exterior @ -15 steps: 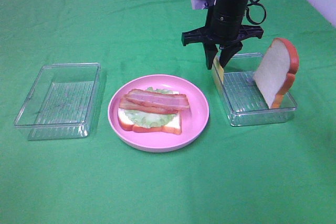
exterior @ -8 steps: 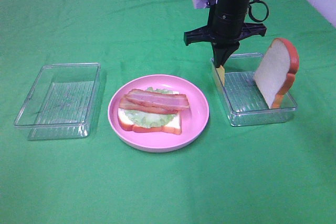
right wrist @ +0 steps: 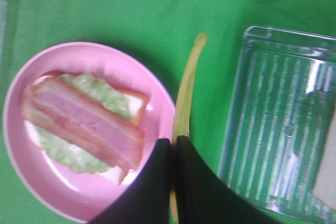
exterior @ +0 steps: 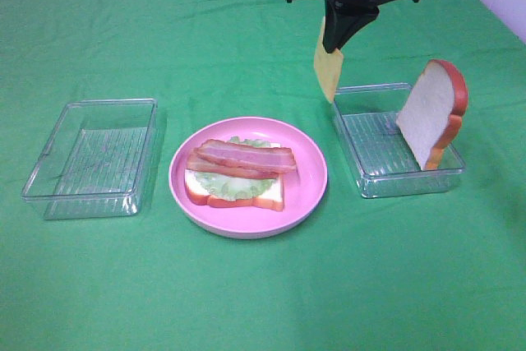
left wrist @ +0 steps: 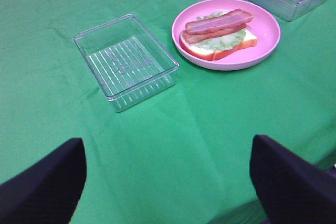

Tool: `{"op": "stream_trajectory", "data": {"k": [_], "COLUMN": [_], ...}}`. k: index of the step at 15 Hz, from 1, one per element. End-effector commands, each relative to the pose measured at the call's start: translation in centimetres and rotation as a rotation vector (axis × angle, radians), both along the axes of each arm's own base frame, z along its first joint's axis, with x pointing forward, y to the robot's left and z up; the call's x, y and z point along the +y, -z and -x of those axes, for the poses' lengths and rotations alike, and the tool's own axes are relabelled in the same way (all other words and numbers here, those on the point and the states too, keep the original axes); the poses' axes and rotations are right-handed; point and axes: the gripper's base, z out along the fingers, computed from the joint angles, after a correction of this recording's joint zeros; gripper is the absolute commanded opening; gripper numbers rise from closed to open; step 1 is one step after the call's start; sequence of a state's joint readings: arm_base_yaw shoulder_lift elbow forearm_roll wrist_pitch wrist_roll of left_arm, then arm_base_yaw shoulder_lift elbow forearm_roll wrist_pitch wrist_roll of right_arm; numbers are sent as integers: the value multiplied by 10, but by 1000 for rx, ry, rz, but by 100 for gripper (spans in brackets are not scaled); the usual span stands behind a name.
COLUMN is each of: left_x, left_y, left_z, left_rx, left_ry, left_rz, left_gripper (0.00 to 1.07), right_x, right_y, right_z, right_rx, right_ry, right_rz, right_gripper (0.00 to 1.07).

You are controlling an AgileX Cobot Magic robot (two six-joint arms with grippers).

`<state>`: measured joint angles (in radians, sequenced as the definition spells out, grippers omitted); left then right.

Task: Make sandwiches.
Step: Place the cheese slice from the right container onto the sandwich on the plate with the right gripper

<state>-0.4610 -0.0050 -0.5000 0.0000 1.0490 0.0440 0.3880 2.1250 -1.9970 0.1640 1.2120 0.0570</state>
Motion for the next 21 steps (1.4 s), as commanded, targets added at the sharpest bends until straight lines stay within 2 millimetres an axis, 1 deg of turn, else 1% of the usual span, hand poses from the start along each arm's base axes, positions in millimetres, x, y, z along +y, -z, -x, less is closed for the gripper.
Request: {"op": "stream_trajectory", "data": {"k": [1,2,3,4,5,6,7,8,10,11,12,13,15,16,17,20,21], "left_x": [1,1,1,1,1,1,1,1,1,1,1,1,1,1,1,1,1], "left_y": [0,0,0,0,0,0,0,0,0,0,0,0,0,0,0,0,0], "left_z": [3,3,3,3,3,3,3,3,3,3,3,3,3,3,3,3,3], "left_rx": [-16,-16,-16,-16,-16,-16,-16,-16,-16,-16,-16,-16,-16,-16,-16,-16,-16], "left_ry": [6,6,6,6,6,6,6,6,6,6,6,6,6,6,6,5,5], "left_rz": [19,19,19,19,19,19,19,19,19,19,19,19,19,19,19,19,19], "left_gripper": [81,81,81,81,81,81,81,81,81,81,81,81,81,81,81,81,81], "right_x": [9,9,21,24,31,31,35,36,46,48,49,49,47,47,43,36,35], "right_y": [-6,-6,6,9,26,26,37,41,68,77,90,99,111,111,115,122,123], "right_z": [12,12,21,24,31,31,34,35,34,32,29,29,25,25,21,17,16], "right_rx": [77,77,156,174,225,225,238,247,321,338,362,376,359,359,327,297,294], "right_ry": [-95,-95,-186,-198,-226,-226,-223,-218,-199,-184,-167,-165,-133,-133,-94,-49,-33], "right_rz": [-113,-113,-259,-297,-413,-413,-477,-500,-619,-639,-636,-619,-570,-570,-507,-398,-380], "right_gripper": [0,0,0,0,0,0,0,0,0,0,0,0,0,0,0,1,11]}}
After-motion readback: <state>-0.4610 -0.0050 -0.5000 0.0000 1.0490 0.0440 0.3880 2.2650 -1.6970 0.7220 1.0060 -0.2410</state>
